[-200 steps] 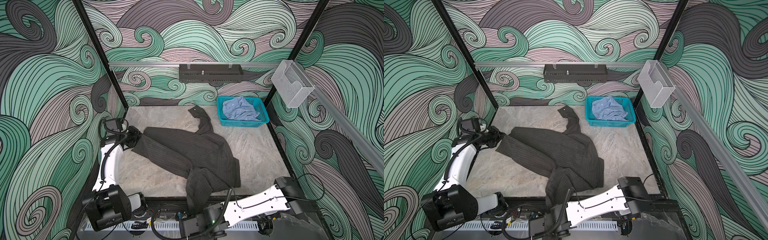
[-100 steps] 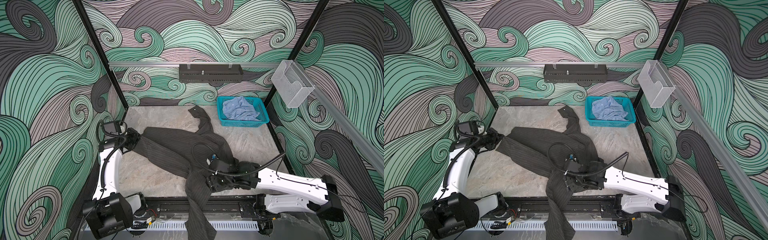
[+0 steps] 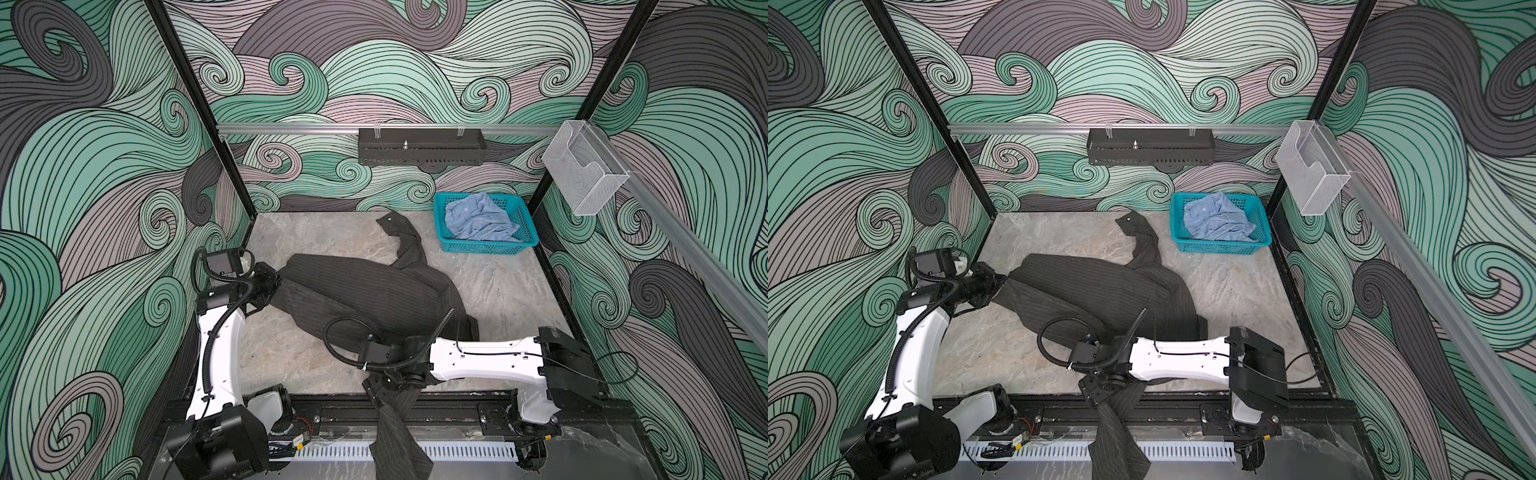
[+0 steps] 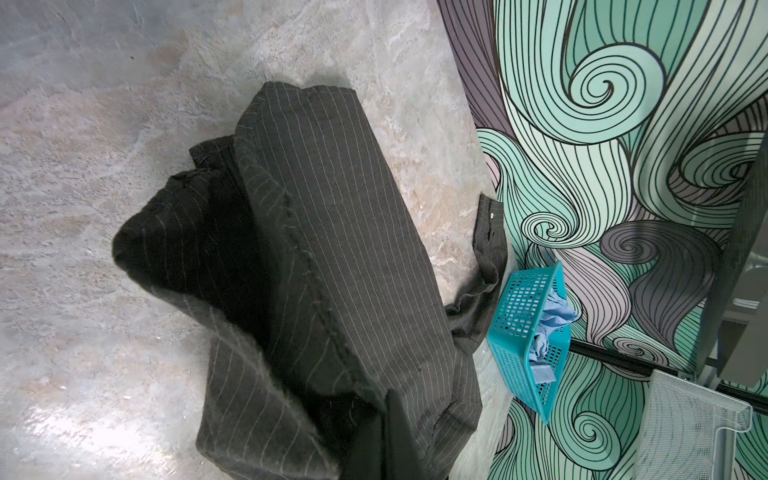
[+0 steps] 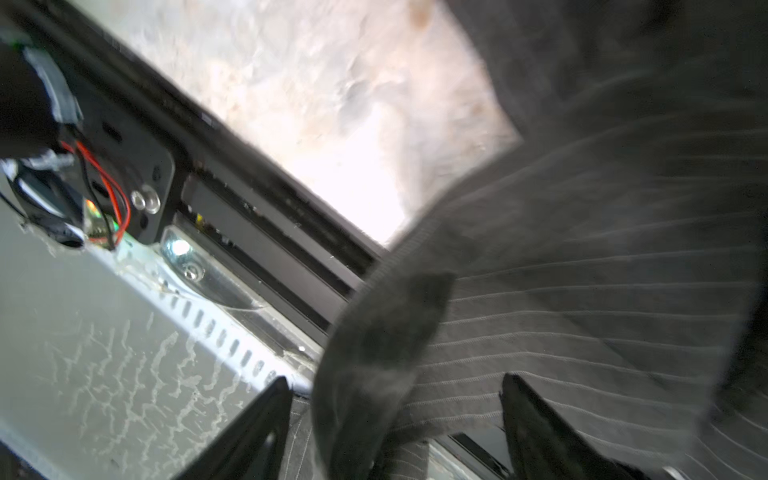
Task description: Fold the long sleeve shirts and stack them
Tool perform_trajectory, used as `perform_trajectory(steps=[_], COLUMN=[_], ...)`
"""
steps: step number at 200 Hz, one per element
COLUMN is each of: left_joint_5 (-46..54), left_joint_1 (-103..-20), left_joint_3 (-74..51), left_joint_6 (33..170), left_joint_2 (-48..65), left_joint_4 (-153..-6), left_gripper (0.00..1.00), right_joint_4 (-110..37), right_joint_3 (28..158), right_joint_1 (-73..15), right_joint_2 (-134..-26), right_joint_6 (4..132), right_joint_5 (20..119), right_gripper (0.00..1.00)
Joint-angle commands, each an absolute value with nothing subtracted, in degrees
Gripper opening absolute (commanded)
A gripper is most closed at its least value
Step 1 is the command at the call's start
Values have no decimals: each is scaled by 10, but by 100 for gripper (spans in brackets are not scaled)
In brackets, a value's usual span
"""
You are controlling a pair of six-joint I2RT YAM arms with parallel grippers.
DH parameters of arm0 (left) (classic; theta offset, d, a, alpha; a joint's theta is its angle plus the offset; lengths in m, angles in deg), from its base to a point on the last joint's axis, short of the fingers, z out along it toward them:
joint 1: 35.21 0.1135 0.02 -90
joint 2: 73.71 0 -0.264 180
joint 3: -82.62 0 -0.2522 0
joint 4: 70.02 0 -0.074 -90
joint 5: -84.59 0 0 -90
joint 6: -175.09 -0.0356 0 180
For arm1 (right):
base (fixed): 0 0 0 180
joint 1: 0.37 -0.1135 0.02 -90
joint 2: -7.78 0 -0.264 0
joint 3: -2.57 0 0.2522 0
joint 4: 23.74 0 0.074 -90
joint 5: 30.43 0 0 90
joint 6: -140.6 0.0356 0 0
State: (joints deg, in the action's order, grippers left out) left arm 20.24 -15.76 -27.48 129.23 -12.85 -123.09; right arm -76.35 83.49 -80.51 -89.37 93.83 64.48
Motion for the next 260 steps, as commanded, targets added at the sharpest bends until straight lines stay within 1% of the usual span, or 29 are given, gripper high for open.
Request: perform_trajectory(steps=[1, 7, 12, 25, 33, 46, 74, 78, 82, 84, 88, 97, 104, 114, 121, 128, 146, 164, 168, 174, 182, 187, 191, 195, 206, 217, 236, 248, 260], left_joint_5=[185, 185, 185, 184, 183, 182, 175, 172, 171, 170, 167, 160, 155, 151, 149, 149, 148, 134, 127, 116, 105, 96, 87, 80, 69, 81, 112, 124, 122], left_joint_1=[-153, -153, -153, -153, -153, -153, -152, -152, -153, -152, -152, -152, -152, -152, -152, -152, -152, -152, -152, -152, -152, -152, -152, -152, -152, -153, -156, -169, -202], left_joint_3=[-276, -279, -281, -288, -294, -307, -337, -343, -348, -350, -355, -366, -374, -386, -393, -400, -414, -408, -403, -395, -384, -372, -362, -350, -315, -301, -298, -290, -273], left_joint_6=[1290, 1290, 1292, 1295, 1297, 1299, 1305, 1306, 1308, 1308, 1308, 1309, 1309, 1306, 1306, 1309, 1316, 1316, 1316, 1316, 1316, 1315, 1315, 1313, 1305, 1301, 1304, 1297, 1283], left_joint_2=[-146, -150, -154, -163, -171, -185, -221, -227, -234, -237, -243, -260, -272, -291, -304, -318, -348, -367, -371, -376, -384, -388, -387, -383, -373, -365, -329, -282, -221], left_joint_4=[-1247, -1247, -1247, -1245, -1245, -1245, -1252, -1255, -1258, -1258, -1261, -1269, -1277, -1285, -1292, -1302, -1326, -1365, -1375, -1390, -1409, -1422, -1434, -1445, -1470, -1449, -1397, -1374, -1364], left_gripper=[0, 0, 0, 0, 0, 0, 0, 0, 0, 0, 0, 0, 0, 3, 6, 11, 30, 48, 52, 63, 74, 84, 89, 91, 93, 93, 79, 76, 74], right_joint_4=[-760, -763, -768, -789, -800, -812, -819, -819, -820, -820, -821, -820, -816, -812, -813, -815, -836, -858, -864, -871, -884, -892, -899, -906, -915, -913, -892, -859, -826], right_joint_3=[849, 850, 851, 856, 859, 866, 879, 877, 874, 873, 867, 850, 833, 803, 785, 768, 731, 702, 696, 687, 678, 672, 668, 663, 652, 637, 627, 621, 619], right_joint_1=[-828, -839, -848, -876, -895, -932, -1006, -1014, -1020, -1022, -1026, -1033, -1033, -1030, -1023, -1011, -966, -898, -882, -846, -800, -768, -746, -716, -637, -564, -466, -415, -377], right_joint_2=[-910, -909, -906, -897, -893, -887, -897, -898, -898, -896, -893, -876, -855, -814, -782, -749, -654, -558, -540, -515, -490, -477, -470, -464, -458, -467, -518, -563, -612], right_joint_6=[952, 951, 950, 945, 935, 912, 871, 868, 867, 868, 869, 876, 886, 900, 910, 922, 950, 974, 980, 984, 990, 994, 997, 1000, 1009, 1016, 1008, 1001, 994], right_joint_5=[671, 671, 669, 657, 657, 658, 702, 708, 710, 710, 707, 690, 671, 631, 603, 580, 517, 470, 463, 461, 455, 452, 450, 449, 456, 469, 492, 521, 549], right_gripper=[47, 34, 25, 9, 0, 0, 0, 10, 30, 39, 49, 59, 63, 68, 71, 72, 72, 74, 74, 75, 75, 75, 74, 74, 72, 69, 68, 66, 64])
